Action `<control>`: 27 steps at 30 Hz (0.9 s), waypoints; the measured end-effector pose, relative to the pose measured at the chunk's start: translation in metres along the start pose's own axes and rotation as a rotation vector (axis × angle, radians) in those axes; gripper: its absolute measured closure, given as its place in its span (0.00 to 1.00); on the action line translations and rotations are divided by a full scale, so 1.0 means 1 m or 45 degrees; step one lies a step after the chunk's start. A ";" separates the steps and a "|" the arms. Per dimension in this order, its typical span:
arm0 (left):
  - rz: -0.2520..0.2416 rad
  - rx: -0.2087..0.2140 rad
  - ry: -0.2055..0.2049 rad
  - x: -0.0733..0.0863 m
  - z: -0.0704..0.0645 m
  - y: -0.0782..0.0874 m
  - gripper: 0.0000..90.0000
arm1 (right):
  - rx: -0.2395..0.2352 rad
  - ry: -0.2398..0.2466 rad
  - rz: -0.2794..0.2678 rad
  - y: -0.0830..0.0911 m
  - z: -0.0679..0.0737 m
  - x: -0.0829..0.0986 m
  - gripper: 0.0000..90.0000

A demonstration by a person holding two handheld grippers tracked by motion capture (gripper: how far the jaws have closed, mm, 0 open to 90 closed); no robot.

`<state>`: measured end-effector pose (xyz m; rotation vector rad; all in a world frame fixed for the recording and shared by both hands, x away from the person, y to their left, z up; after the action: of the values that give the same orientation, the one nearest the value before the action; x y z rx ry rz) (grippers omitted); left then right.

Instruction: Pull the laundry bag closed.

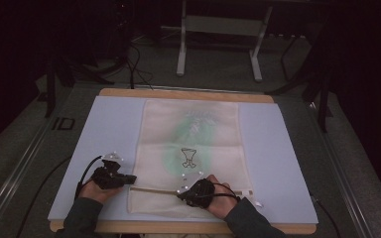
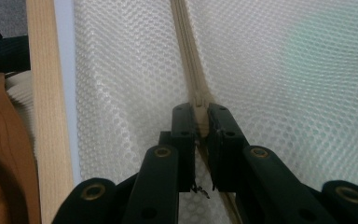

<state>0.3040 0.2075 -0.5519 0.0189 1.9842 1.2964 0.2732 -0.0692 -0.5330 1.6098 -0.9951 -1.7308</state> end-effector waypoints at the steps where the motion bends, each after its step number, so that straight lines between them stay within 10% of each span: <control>1: -0.001 0.001 0.001 0.000 0.000 0.000 1.00 | -0.003 -0.002 0.000 0.001 0.000 0.000 0.91; 27: 0.001 -0.001 0.000 0.000 0.000 0.000 1.00 | 0.018 -0.018 0.008 0.013 -0.002 0.012 0.91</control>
<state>0.3040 0.2074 -0.5518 0.0199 1.9838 1.2978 0.2731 -0.0860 -0.5292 1.6038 -1.0204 -1.7374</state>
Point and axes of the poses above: each handheld gripper's, and its own axes: y roughly backward along the jaws, x roughly out of its underside, z roughly to its left, the point moved 3 cm from there along -y, roughly forward along the jaws, and after that the axes turned 8 degrees about -x, right-handed, at the moved point
